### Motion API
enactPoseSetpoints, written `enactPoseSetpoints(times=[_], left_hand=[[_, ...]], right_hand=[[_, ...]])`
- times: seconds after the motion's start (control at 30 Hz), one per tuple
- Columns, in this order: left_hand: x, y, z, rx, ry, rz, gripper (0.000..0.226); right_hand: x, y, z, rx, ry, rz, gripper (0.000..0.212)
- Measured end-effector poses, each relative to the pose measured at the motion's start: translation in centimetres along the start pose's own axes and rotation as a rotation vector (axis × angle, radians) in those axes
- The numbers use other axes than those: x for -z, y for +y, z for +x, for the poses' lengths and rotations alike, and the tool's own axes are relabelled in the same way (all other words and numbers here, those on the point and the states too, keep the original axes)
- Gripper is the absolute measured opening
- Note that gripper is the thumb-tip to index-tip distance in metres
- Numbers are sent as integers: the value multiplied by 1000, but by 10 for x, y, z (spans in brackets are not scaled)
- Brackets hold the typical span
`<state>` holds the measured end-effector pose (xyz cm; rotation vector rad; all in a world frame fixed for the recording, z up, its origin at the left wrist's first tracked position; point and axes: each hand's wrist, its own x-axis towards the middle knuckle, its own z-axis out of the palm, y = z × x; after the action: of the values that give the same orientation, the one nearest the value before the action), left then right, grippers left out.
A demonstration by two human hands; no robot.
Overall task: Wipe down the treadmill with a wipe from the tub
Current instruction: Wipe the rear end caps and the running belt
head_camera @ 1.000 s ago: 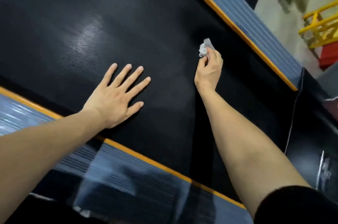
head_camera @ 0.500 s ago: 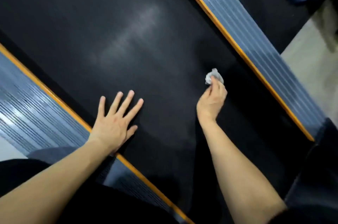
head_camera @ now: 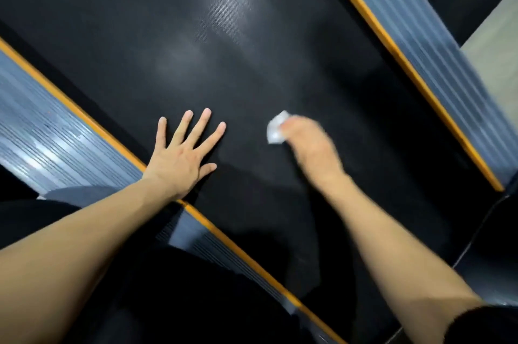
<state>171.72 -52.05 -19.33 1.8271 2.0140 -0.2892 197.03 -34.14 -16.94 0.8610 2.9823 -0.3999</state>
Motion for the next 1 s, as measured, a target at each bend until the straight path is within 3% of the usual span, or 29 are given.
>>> enactPoseSetpoints(times=[0.07, 0.13, 0.17, 0.2, 0.27, 0.33, 0.37, 0.43, 0.53, 0.63, 0.7, 0.73, 0.8, 0.9, 0.93, 1.0], left_hand=[[3, 2, -2, 8, -16, 7, 82], [6, 3, -2, -1, -34, 14, 81], [7, 3, -1, 1, -45, 12, 81], [9, 3, -1, 5, -55, 8, 81], [11, 4, -1, 12, -68, 11, 82], [14, 5, -2, 19, -82, 21, 82], [13, 6, -2, 17, -81, 22, 82], [11, 6, -2, 13, -71, 31, 82], [10, 5, -1, -1, -63, -4, 82], [8, 3, -1, -1, -50, -17, 81], [6, 3, -1, -5, -37, -6, 81], [6, 3, -1, -5, -29, -7, 81], [5, 3, -2, -7, -15, -16, 82], [4, 2, -2, -15, 8, -13, 82], [2, 1, -2, -20, 18, -12, 82], [2, 1, -3, -16, 34, -13, 82]], right_hand=[[20, 42, 11, -360, 205, -126, 31], [22, 36, 18, -474, 387, -92, 24], [22, 11, 20, -478, 341, -44, 18], [18, -22, 19, -429, 257, 88, 14], [-3, -88, -4, -102, 127, 300, 16], [-16, -141, -42, 138, -126, 424, 21], [-25, -144, -63, 233, -153, 431, 22], [-30, -112, -71, 345, -49, 374, 22], [-6, -28, -61, 53, 32, 140, 31], [12, 35, -63, -626, 248, 99, 30], [6, 22, -57, -739, 357, 104, 31], [5, -6, -47, -692, 314, 191, 31], [-8, -67, -43, -351, 282, 452, 29], [-24, -122, -73, 180, 97, 353, 22], [-29, -109, -77, 242, 58, 317, 22], [-21, -65, -60, 143, 57, 296, 20]])
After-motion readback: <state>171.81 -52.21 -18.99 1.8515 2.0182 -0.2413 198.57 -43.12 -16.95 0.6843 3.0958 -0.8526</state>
